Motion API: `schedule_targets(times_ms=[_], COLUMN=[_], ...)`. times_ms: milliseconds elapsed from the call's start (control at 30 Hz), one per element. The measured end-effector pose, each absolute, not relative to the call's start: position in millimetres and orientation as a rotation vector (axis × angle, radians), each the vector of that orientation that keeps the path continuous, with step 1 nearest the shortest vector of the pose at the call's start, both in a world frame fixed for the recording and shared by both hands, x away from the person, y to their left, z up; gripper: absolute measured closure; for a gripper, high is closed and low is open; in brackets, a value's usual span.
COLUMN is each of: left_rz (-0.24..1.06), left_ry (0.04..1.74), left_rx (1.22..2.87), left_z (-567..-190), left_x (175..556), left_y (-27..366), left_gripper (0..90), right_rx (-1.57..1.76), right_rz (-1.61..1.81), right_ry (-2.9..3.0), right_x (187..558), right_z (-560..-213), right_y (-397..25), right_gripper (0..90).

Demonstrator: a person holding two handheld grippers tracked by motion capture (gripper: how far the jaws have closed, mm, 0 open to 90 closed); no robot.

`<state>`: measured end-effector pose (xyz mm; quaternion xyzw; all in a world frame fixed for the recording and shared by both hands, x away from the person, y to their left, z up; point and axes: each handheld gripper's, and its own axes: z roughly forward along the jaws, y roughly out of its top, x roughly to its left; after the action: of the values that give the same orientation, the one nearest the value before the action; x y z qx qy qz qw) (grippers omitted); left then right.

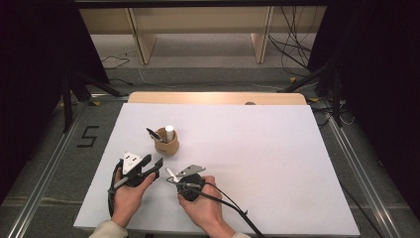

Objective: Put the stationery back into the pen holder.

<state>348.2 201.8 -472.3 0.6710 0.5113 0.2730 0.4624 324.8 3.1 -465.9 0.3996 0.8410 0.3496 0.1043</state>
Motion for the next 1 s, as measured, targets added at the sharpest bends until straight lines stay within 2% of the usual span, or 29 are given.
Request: schedule_targets(times_ms=[400,800,1000], left_rz=[0.647,0.629,0.572], left_ry=[1.248,1.237,1.215], left_rx=[1.639,1.647,1.629], left_z=[-471.9,-472.8,-471.6], left_x=[346.7,344.9,342.7], left_y=[198.1,192.6,183.6], left_gripper=[49.4,48.3,46.5], right_rx=[1.138,1.082,1.050], right_rz=[1.147,1.172,1.219], right_ry=[2.444,2.417,2.382], right_x=[337.7,339.2,337.2], right_z=[-455.1,-459.7,-459.5], right_y=[-34.5,-61.2,-72.9], right_gripper=[79.0,79.0,79.0])
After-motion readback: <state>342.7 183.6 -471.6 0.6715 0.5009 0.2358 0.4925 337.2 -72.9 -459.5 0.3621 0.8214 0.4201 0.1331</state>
